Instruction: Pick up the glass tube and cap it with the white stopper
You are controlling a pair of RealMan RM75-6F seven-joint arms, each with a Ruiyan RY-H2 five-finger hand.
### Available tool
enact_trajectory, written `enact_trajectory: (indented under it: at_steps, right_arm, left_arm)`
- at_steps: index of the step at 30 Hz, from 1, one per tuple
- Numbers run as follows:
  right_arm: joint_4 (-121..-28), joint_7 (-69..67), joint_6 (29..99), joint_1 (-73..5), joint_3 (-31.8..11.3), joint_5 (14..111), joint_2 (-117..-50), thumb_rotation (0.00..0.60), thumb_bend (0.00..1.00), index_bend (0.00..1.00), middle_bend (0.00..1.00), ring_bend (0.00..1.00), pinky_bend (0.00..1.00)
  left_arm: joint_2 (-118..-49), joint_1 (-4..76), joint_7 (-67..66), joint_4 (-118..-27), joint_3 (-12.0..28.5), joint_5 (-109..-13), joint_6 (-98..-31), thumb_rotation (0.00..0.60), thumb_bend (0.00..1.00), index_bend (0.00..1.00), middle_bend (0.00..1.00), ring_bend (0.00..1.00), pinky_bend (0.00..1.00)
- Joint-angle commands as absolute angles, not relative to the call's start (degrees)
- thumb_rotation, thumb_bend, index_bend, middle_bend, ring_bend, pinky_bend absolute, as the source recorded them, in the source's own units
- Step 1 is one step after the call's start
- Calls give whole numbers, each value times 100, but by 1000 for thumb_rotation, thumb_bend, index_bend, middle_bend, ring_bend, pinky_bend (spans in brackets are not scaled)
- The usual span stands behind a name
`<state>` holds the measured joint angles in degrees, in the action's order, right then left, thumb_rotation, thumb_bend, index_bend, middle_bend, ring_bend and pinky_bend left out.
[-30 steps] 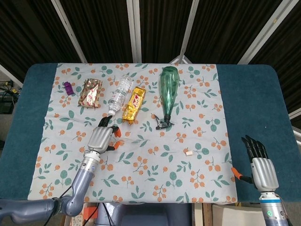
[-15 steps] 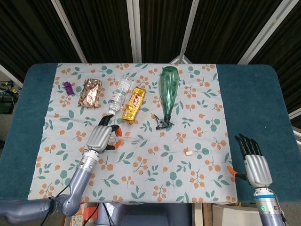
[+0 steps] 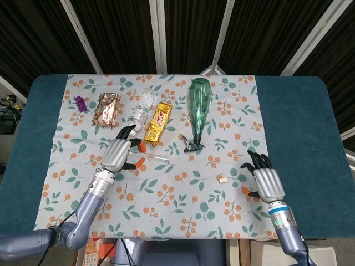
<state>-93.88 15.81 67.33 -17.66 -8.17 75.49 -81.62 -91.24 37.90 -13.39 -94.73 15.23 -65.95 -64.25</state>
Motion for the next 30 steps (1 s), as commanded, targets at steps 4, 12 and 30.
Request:
enact_trajectory:
  at_steps: [4,12,30]
  right_arm:
    - [-8987,1825,6447,-2074,-852,7487,-8434,600,258,391,50,0,0]
    - [-8481,1809,6110,-2411,-707,7804,-8468,600,258,420,60,0,0]
    - [-7875,1487,6025,-2677,-445,8227,-8756,600,260,467,85,0,0]
  left_arm:
    - [-9001,3804,-1291,-9585,1529,-6648,-6410,600,509,663,509,55,0]
    - [-8960,3819,-1278,-9567,1526,-6612,-6419,600,509,663,509,55,0]
    - [-9026,3923,-1419,-9589,1558,-6536,-6484,600,509,663,509,55,0]
